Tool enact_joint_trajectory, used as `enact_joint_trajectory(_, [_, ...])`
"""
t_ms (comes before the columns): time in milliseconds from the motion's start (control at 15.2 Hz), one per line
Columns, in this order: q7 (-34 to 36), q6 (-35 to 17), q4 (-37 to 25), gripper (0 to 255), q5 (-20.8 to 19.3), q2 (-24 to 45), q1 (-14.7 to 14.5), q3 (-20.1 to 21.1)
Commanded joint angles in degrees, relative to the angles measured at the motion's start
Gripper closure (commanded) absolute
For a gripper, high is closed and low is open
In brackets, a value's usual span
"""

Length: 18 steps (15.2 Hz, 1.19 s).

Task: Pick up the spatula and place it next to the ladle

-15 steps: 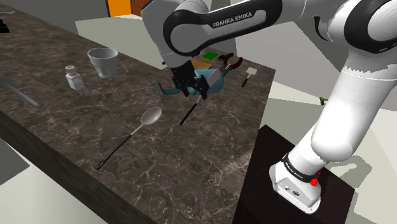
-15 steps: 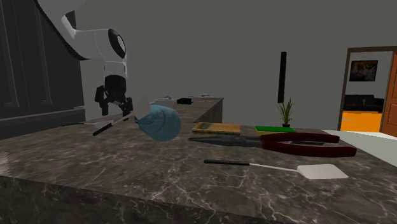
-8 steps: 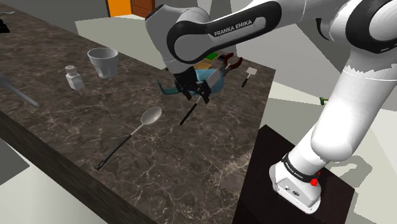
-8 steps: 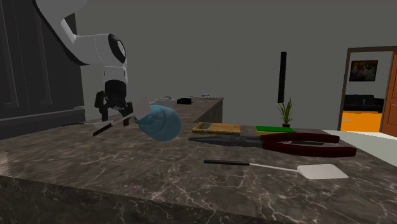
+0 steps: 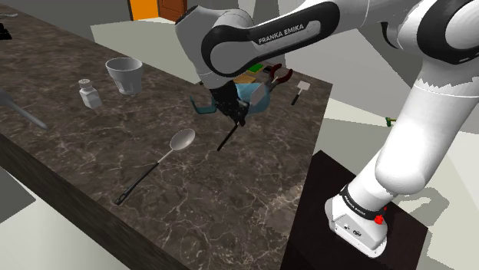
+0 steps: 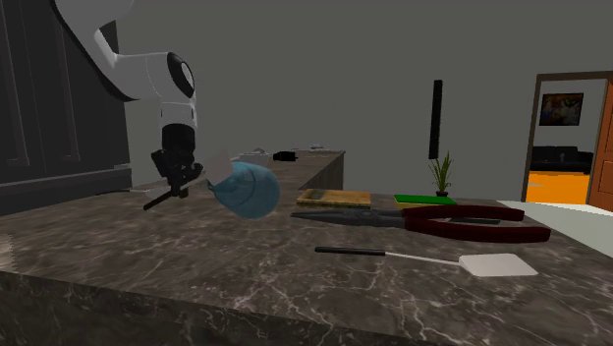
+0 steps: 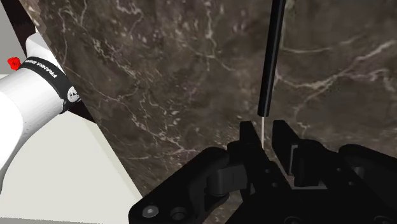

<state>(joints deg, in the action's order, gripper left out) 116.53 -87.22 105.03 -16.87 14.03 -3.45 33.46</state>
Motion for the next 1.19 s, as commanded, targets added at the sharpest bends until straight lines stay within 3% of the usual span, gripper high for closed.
enact_joint_trajectory(0, [0.0, 0.0, 0.0, 255, 0.0, 0.0, 0.0, 0.0])
enact_joint_trajectory(396, [0.0, 0.0, 0.0, 255, 0.0, 0.0, 0.0, 0.0])
enact_joint_trajectory(1122, [-2.1, 7.4, -5.7, 255, 1.1, -2.4, 0.0, 0.4])
